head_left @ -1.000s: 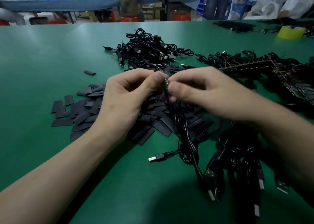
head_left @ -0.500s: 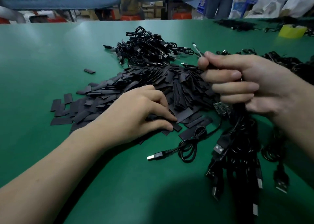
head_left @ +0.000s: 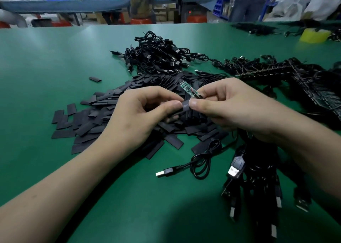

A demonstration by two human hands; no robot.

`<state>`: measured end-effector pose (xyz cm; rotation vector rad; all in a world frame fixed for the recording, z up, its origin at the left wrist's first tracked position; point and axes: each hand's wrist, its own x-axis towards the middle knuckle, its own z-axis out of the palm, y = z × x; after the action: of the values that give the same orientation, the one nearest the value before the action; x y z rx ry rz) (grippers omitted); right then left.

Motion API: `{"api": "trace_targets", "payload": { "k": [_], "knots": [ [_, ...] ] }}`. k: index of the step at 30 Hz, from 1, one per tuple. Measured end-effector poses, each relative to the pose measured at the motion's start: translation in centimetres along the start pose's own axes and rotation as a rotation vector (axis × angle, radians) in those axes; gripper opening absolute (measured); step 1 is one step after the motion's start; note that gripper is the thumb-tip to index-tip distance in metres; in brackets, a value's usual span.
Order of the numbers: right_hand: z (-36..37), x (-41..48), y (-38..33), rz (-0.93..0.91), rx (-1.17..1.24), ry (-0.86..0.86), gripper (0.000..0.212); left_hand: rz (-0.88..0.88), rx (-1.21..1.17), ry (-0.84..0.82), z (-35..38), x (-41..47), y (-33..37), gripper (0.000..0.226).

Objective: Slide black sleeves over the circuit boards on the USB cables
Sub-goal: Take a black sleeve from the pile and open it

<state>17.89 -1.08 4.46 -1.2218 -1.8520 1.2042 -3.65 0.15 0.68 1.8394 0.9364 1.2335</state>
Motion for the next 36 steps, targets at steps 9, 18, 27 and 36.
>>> {"api": "trace_targets", "payload": {
  "k": [9, 18, 27, 36],
  "knots": [
    [-0.2, 0.0, 0.2, -0.025, 0.022, -0.007, 0.037, 0.216, 0.370, 0.101, -0.2, -0.5, 0.6, 0.025],
    [-7.3, -1.5, -3.2, -0.161, -0.420, 0.207, 0.047, 0.104, 0.268, 0.182, -1.1, -0.2, 0.0, 0.013],
    [-1.6, -0.1, -0.3, 0.013, -0.234, -0.135, 0.040, 0.098, 0.240, 0.151, -1.3, -0.1, -0.4, 0.015],
    [-1.3, 0.1, 0.6, 0.003, -0.159, -0.165, 0.037, 0.099, 0.252, 0.113, -1.2, -0.2, -0.3, 0.019]
  ]
}}
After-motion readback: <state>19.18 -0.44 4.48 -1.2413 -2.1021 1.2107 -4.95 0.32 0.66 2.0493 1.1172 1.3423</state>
